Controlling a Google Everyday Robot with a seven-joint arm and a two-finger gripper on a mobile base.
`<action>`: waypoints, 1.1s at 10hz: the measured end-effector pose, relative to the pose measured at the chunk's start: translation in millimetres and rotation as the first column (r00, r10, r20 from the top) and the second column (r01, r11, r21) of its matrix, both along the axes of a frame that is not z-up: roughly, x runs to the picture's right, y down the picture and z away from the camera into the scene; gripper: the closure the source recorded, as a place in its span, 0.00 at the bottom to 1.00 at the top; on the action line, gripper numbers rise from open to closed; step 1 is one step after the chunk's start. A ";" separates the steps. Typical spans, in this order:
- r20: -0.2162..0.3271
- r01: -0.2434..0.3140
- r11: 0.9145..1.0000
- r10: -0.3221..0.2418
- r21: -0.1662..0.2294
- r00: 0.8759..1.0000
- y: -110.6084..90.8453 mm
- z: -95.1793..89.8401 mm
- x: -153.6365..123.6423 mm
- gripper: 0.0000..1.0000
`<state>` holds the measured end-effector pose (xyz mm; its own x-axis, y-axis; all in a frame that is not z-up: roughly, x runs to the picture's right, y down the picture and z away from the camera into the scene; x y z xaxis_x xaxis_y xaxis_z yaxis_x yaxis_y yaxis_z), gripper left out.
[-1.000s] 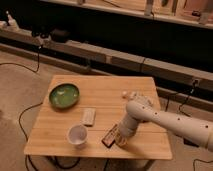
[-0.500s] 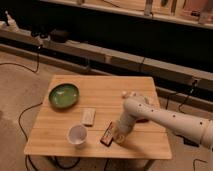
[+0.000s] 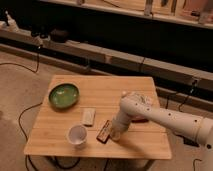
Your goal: Push the eraser across the table
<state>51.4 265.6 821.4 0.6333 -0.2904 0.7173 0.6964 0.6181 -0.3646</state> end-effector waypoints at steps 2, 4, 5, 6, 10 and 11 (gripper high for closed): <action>0.003 -0.003 1.000 0.003 0.014 1.000 -5.8 3.8 -4.7 1.00; 0.004 0.000 1.000 0.000 0.029 1.000 -14.7 8.7 -9.2 1.00; 0.004 0.002 0.999 -0.002 0.032 1.000 -18.7 11.5 -11.5 1.00; 0.005 0.004 0.999 -0.004 0.035 1.000 -22.0 14.0 -13.5 1.00; 0.037 0.038 0.998 -0.040 0.048 0.999 -34.5 20.5 -35.1 1.00; 0.046 0.045 0.998 -0.047 0.049 0.998 -35.2 20.6 -41.4 1.00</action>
